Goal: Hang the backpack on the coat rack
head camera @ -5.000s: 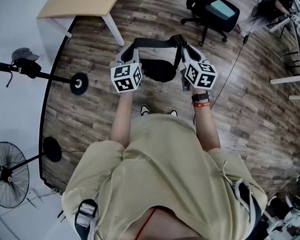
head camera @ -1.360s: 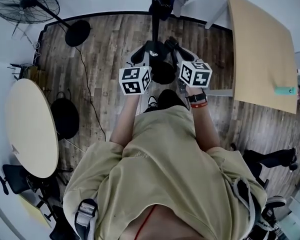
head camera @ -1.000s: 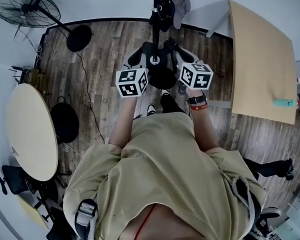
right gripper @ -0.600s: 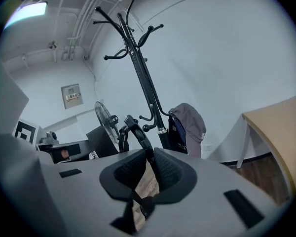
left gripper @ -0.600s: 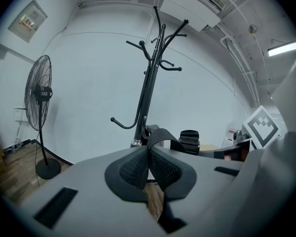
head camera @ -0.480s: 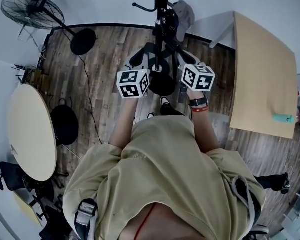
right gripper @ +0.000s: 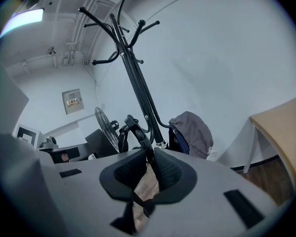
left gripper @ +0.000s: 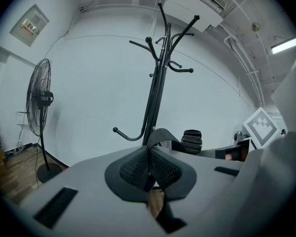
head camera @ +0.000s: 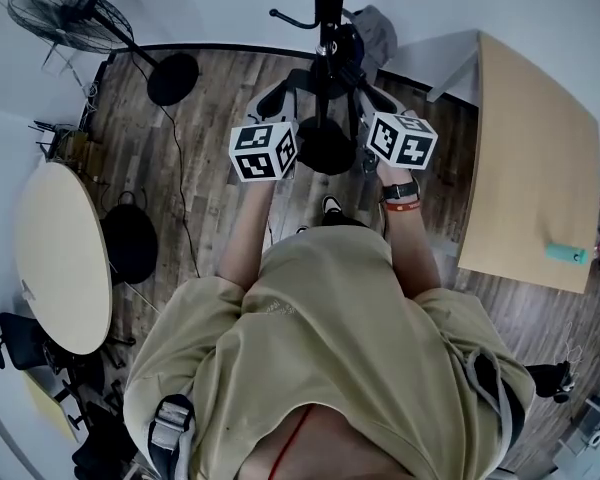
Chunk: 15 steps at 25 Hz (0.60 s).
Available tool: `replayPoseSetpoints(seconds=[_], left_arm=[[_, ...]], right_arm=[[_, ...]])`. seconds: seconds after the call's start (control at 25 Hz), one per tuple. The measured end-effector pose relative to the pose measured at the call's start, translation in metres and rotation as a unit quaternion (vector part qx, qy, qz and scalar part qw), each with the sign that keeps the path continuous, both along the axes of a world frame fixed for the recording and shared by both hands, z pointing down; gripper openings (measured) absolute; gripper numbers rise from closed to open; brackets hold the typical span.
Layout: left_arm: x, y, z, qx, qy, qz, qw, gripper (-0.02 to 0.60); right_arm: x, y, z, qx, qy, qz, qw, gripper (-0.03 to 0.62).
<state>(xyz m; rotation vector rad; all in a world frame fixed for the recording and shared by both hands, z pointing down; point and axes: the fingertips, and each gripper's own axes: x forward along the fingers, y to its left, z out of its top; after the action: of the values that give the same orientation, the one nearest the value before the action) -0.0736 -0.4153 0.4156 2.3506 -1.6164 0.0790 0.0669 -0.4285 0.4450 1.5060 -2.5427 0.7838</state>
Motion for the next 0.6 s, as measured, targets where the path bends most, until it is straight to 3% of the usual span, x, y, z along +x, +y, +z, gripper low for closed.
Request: replayPoseSetpoints(seconds=[0.6], left_arm=[[0.006, -0.056, 0.006, -0.007, 0.007, -0.010, 0.9999, 0.025]], right_arm=[[0.014, -0.054, 0.008, -0.016, -0.028, 0.009, 0.999, 0.061]])
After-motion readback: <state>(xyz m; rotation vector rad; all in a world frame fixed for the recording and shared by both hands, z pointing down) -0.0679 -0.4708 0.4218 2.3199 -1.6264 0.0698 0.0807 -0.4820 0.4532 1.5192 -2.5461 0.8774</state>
